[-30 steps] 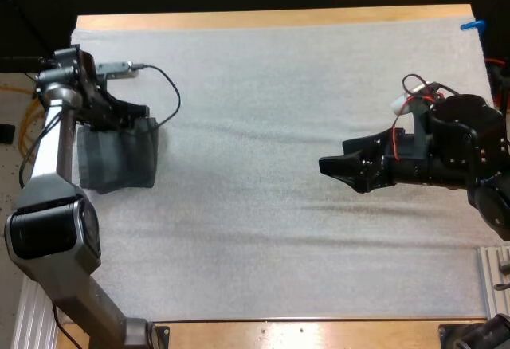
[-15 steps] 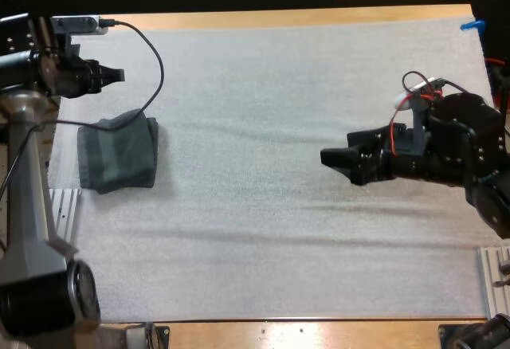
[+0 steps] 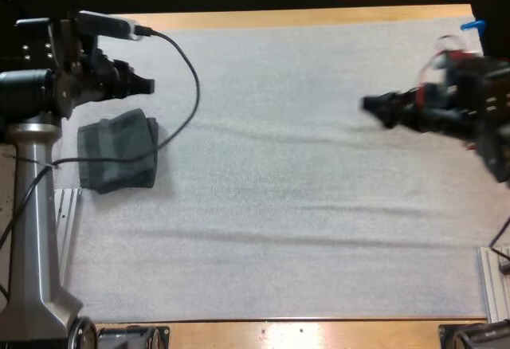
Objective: Pick towel from pile fold and stack
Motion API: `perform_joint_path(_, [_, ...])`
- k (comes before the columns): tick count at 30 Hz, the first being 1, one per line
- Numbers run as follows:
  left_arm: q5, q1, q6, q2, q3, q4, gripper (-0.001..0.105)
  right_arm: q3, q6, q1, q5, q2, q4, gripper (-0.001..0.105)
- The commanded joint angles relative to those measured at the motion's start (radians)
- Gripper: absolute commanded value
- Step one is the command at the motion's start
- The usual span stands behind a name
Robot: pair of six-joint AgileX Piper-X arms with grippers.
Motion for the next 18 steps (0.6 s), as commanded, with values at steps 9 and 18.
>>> perform_joint_path(9, [0.005,-0.058,0.034,-0.074,0.003,0.032,0.035,-0.006,-0.16,-0.308,0.007,-0.084,0.09,0.064])
perform_joint_path(18, [0.003,-0.058,0.068,-0.139,0.003,0.066,0.035,-0.006,-0.366,-0.354,0.209,-0.211,0.205,0.064])
